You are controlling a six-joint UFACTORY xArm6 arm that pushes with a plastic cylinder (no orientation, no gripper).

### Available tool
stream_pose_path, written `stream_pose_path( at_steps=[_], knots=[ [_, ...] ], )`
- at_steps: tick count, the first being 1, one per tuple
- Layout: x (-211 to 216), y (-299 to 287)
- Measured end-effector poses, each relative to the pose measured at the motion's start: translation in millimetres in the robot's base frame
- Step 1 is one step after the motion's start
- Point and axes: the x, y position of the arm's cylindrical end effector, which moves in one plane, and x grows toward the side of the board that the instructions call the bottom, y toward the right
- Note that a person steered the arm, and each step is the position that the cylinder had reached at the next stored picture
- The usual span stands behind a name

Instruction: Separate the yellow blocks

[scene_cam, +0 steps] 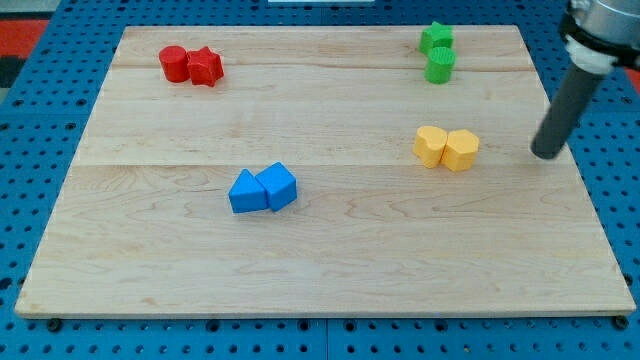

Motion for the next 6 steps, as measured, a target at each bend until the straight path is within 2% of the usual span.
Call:
stream_pose_path(
  at_steps=[1, 2, 3, 4, 6],
  knots=[
    [27.1, -6.7],
    [41.9, -42.4],
    [40.9, -101.6],
    [18.4, -121.7],
    [-46.1, -114.8]
  ],
)
